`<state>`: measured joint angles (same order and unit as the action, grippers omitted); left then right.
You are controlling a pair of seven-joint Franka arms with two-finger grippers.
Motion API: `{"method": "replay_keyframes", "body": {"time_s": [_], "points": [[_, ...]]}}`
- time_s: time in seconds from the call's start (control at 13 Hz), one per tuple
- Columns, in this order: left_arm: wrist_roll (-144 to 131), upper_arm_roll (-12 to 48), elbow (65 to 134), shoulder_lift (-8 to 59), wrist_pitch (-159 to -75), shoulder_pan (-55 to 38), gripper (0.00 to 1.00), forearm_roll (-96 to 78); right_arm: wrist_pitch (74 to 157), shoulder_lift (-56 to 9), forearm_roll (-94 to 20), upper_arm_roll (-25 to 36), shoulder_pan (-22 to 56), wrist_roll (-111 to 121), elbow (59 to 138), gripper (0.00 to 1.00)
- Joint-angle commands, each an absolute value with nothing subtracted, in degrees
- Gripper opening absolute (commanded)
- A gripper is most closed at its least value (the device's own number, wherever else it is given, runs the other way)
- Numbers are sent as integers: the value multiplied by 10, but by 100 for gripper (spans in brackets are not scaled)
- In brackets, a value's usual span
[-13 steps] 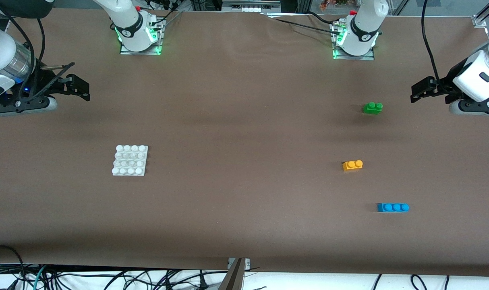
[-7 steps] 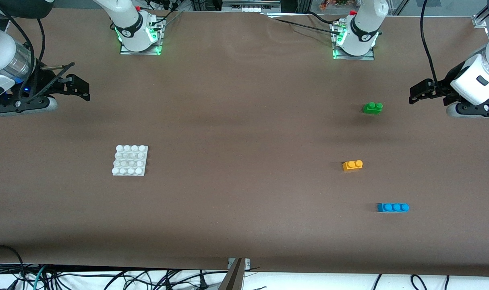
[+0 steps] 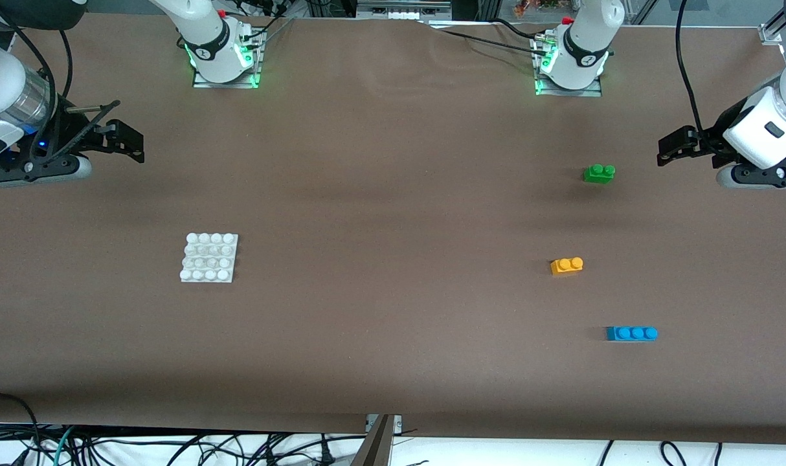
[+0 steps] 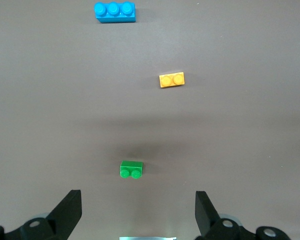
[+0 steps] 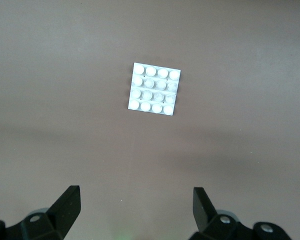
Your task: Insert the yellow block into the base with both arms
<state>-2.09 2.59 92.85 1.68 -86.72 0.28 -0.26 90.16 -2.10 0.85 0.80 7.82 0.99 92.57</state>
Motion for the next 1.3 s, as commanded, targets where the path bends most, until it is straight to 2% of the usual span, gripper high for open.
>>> {"method": "replay_keyframes", "body": {"time_s": [0.0,1.23], "points": [[-12,28,906,26,-852,4,100,11,907,-20,11,8,77,4,925,99],[-12,29,906,26,-847,4,100,11,908,-22,16,9,75,-9,923,99]]}}
